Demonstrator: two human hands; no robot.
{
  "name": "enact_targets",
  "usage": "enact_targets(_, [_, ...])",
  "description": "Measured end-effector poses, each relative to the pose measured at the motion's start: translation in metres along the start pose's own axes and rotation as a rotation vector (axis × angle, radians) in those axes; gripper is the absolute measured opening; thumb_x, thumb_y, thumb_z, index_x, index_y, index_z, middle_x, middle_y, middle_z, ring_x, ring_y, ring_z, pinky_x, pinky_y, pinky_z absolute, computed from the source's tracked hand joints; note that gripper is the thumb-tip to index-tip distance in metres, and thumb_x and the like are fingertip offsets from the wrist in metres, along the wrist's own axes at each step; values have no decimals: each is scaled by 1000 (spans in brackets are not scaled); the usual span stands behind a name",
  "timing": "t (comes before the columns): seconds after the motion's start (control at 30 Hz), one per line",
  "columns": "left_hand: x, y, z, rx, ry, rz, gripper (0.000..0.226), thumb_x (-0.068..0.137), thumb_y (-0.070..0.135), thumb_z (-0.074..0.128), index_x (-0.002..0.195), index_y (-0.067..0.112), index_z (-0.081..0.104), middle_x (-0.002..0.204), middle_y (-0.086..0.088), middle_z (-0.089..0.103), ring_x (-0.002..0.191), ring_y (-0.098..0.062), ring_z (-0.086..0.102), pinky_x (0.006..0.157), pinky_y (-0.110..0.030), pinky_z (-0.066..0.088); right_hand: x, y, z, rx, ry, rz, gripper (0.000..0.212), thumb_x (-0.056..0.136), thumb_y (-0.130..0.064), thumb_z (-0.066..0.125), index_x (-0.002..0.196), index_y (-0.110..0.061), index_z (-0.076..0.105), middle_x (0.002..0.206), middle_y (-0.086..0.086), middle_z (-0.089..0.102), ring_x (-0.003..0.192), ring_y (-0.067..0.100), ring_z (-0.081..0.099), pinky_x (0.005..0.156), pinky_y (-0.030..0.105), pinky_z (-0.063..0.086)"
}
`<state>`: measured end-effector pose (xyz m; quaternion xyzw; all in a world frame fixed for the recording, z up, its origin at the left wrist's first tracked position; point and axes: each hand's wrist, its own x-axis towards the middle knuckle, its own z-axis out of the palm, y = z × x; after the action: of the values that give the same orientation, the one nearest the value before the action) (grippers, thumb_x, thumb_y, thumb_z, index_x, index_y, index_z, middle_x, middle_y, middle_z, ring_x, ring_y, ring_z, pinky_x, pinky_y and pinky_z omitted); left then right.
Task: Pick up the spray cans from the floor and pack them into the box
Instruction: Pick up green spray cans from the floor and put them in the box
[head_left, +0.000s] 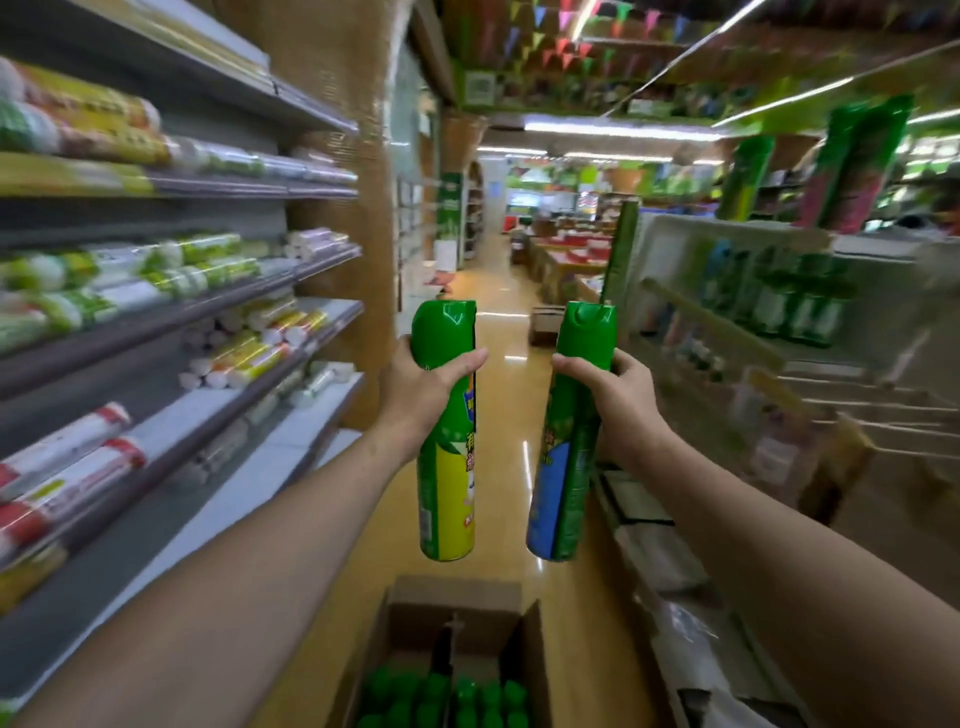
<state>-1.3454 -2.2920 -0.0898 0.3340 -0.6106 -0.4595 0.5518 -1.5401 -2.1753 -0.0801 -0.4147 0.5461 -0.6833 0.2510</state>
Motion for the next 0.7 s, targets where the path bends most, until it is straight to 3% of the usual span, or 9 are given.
enact_targets(0.1, [14, -35, -13, 34, 42, -31, 70, 51, 59, 90, 110, 31, 66, 99, 13, 73, 83, -1, 70, 73, -26, 56, 17, 34, 23, -22, -58, 40, 44, 73, -32, 89, 109, -17, 69, 93, -3, 77, 84, 14, 75, 63, 21, 58])
enact_targets(0.23, [35, -100, -24, 86, 67, -120, 80, 44, 60, 90, 112, 30, 62, 102, 14, 70, 82, 3, 68, 71, -22, 54, 37, 93, 48, -71, -103, 128, 38, 73, -28, 89, 103, -19, 67, 86, -12, 76, 79, 4, 73, 58, 14, 54])
enact_targets(0.33, [45, -154, -28, 169, 31, -205, 90, 39, 63, 91, 117, 32, 57, 108, 15, 67, 94, -3, 66, 77, -27, 53, 50, 143, 59, -130, -99, 210, 45, 71, -28, 91, 107, -16, 67, 90, -5, 77, 81, 4, 73, 61, 15, 55])
enact_targets(0.47, [46, -230, -36, 277, -35, -350, 83, 34, 63, 91, 104, 41, 54, 102, 20, 62, 93, 2, 59, 71, -23, 49, 57, 210, 68, -230, -102, 323, 54, 67, -27, 93, 113, -16, 66, 100, -5, 73, 84, 4, 72, 64, 16, 56])
enact_targets(0.57, [42, -283, -41, 335, -64, -449, 90, 35, 62, 94, 111, 38, 53, 104, 18, 62, 97, -10, 61, 79, -30, 52, 57, 261, 68, -267, -73, 404, 53, 64, -27, 95, 107, -23, 65, 99, -5, 73, 85, 6, 71, 66, 19, 57])
enact_targets(0.7, [25, -342, -43, 374, -102, -546, 87, 41, 56, 97, 112, 40, 51, 101, 25, 59, 97, -7, 59, 72, -20, 47, 48, 328, 57, -286, -42, 571, 57, 63, -26, 96, 109, -23, 63, 102, -4, 72, 94, 12, 70, 76, 31, 60])
